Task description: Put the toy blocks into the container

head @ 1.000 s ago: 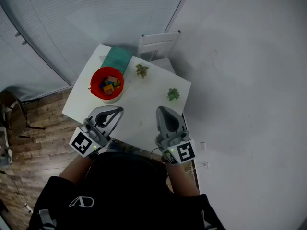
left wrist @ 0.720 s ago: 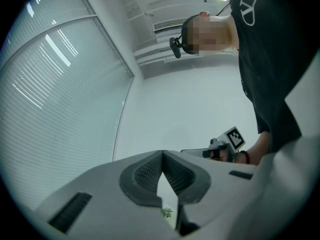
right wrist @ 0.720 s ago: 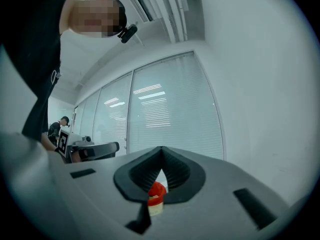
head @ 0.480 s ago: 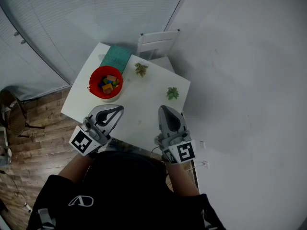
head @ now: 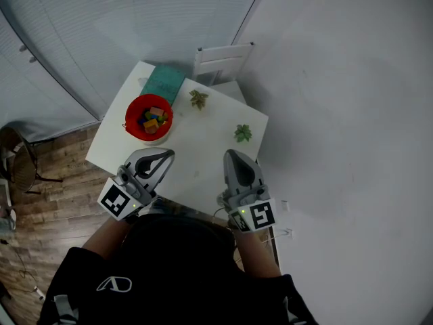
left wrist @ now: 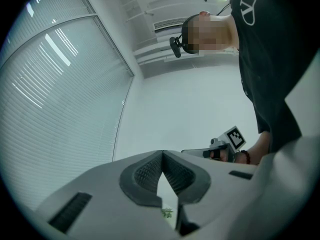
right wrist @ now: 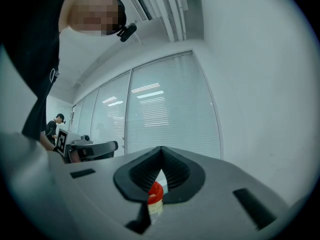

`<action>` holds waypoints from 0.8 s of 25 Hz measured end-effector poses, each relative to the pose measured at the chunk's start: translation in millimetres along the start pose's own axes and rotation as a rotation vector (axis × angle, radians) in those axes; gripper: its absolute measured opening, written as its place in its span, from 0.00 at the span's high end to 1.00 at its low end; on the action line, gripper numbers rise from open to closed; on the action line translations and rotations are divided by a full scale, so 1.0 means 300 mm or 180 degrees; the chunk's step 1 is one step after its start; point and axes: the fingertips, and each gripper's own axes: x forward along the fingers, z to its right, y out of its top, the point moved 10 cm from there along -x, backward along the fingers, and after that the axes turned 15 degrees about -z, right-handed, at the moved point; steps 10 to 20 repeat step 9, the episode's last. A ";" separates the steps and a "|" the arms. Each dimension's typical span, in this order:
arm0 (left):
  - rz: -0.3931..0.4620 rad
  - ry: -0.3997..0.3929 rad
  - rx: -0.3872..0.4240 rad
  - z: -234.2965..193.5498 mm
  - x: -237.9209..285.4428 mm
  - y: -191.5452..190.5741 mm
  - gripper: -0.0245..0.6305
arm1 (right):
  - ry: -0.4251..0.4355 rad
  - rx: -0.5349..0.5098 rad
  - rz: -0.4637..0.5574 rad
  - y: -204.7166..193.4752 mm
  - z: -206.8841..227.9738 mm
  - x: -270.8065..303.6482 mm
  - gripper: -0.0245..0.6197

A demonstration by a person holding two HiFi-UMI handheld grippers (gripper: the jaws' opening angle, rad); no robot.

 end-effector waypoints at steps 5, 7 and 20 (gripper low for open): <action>0.0010 -0.0004 0.0007 -0.002 0.008 -0.001 0.95 | -0.0013 -0.0023 0.0008 0.002 0.008 0.000 0.96; 0.0004 -0.0008 -0.0001 0.000 0.011 -0.001 0.95 | -0.0029 -0.0025 -0.0004 0.002 0.009 -0.002 0.96; -0.0008 -0.0009 -0.0009 0.000 0.013 0.001 0.95 | -0.0044 -0.0015 -0.0019 0.003 0.011 -0.005 0.96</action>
